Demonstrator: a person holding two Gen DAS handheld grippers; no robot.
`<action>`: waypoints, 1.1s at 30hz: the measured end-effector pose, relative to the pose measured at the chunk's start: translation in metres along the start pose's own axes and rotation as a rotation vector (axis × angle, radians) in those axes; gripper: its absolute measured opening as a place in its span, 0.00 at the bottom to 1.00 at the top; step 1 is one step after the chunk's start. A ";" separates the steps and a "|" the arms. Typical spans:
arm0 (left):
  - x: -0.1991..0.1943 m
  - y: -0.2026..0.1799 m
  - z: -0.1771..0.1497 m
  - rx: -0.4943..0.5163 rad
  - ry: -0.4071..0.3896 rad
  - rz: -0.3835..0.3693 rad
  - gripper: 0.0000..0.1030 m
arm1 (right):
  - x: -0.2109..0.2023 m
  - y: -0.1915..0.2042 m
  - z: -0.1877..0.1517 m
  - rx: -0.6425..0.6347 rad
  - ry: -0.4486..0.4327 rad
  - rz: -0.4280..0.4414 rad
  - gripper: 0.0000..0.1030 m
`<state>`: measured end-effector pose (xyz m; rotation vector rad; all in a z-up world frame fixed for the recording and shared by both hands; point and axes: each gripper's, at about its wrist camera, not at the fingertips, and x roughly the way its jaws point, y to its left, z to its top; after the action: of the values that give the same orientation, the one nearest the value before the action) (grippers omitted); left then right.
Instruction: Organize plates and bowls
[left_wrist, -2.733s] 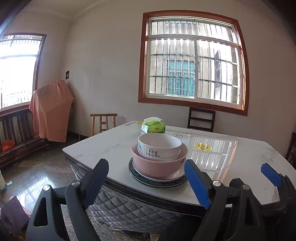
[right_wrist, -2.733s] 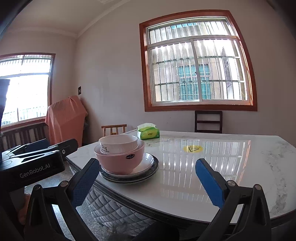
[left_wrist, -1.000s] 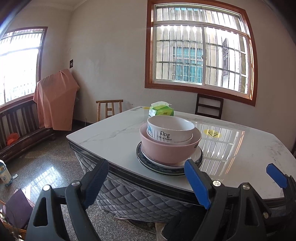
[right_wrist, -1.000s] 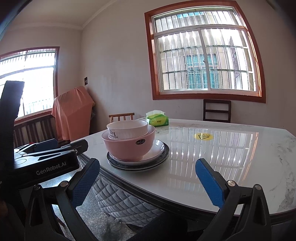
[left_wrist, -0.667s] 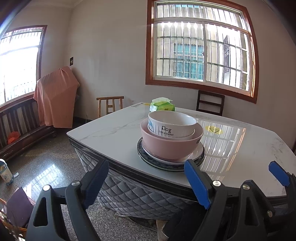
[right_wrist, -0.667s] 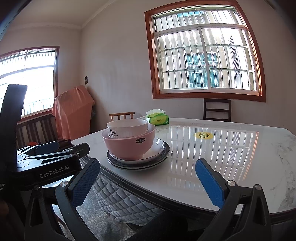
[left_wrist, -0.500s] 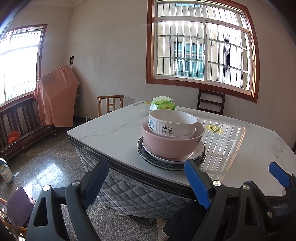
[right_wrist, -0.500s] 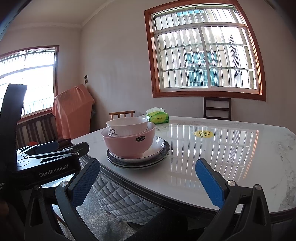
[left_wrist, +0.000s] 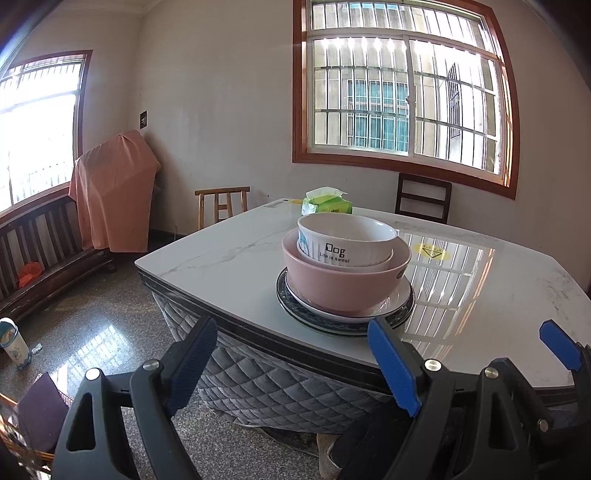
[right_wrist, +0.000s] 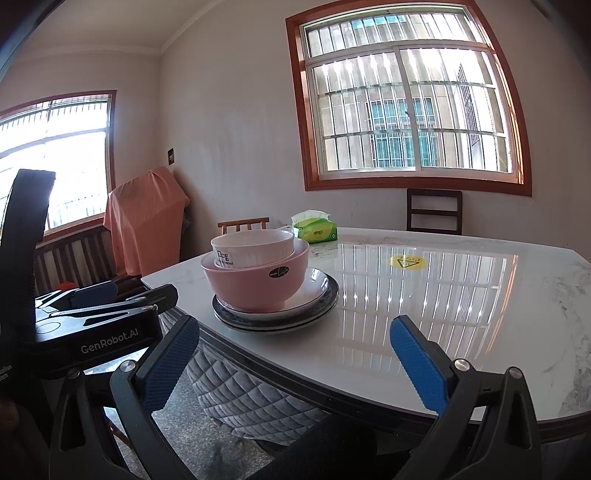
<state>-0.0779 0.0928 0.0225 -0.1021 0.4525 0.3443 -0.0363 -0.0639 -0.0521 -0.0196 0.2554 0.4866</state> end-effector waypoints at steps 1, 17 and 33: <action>0.000 0.000 0.000 0.000 0.001 0.001 0.83 | 0.000 0.000 0.000 0.001 0.001 0.000 1.00; 0.007 -0.004 -0.001 0.034 0.021 0.011 0.83 | 0.002 -0.002 -0.001 0.014 0.015 0.000 1.00; 0.017 -0.013 -0.003 0.080 0.033 0.047 0.83 | 0.006 -0.009 -0.002 0.043 0.035 -0.010 1.00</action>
<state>-0.0606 0.0856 0.0128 -0.0192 0.5017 0.3707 -0.0277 -0.0690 -0.0555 0.0121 0.3000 0.4707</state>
